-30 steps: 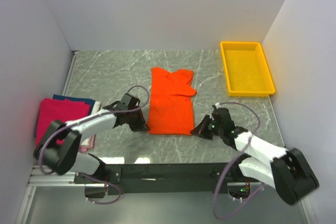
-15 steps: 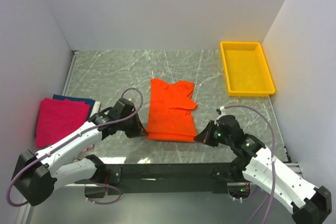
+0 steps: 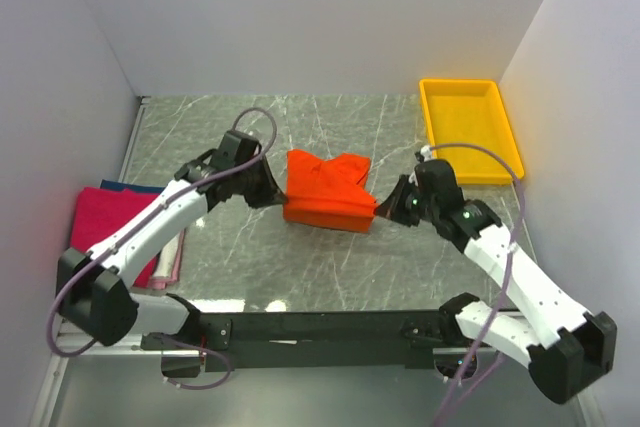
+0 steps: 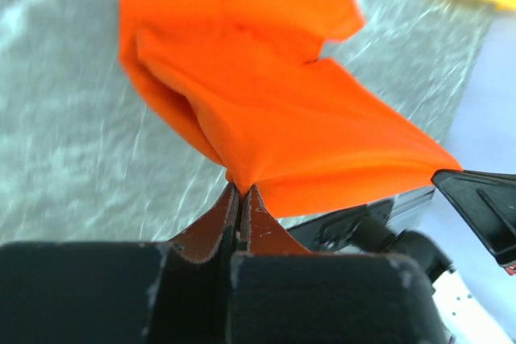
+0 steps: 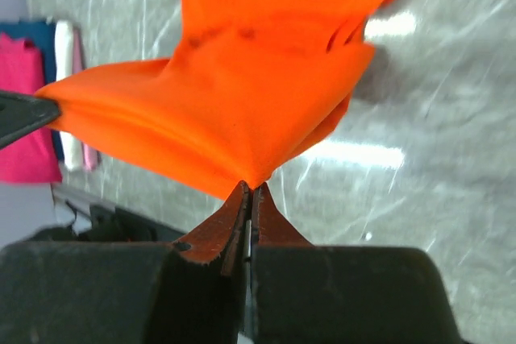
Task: Fold and stack the t-shirts
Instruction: Fold the tshirt
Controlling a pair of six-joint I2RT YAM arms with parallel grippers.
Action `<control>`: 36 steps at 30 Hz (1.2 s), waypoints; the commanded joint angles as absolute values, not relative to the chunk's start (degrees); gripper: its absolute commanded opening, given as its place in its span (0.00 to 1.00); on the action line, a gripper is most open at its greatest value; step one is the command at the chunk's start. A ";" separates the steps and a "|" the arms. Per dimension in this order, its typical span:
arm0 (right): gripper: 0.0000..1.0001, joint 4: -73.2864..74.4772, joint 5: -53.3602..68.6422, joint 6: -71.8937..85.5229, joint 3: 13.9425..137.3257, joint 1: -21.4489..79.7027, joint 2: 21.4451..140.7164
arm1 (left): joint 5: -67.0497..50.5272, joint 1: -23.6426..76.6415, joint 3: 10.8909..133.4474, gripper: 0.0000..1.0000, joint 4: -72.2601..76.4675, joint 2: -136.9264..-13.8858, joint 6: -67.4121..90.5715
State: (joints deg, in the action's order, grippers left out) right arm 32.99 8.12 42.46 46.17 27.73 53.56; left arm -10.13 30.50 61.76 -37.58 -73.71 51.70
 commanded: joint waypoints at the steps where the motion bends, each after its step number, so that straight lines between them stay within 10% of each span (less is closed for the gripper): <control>1: 0.00 31.12 10.01 36.48 51.76 22.78 59.40 | -11.68 27.87 67.75 0.01 -37.01 -77.33 47.99; 29: 0.01 23.47 20.13 34.01 87.18 12.22 112.05 | -18.80 17.49 102.38 0.01 -28.22 -123.04 48.87; 33: 0.15 23.20 19.60 34.10 88.15 11.78 114.78 | -21.00 16.53 103.53 0.01 -25.14 -125.33 48.95; 36: 0.36 23.82 18.37 33.84 89.73 11.16 115.40 | -22.50 15.73 101.96 0.27 -21.63 -124.81 50.01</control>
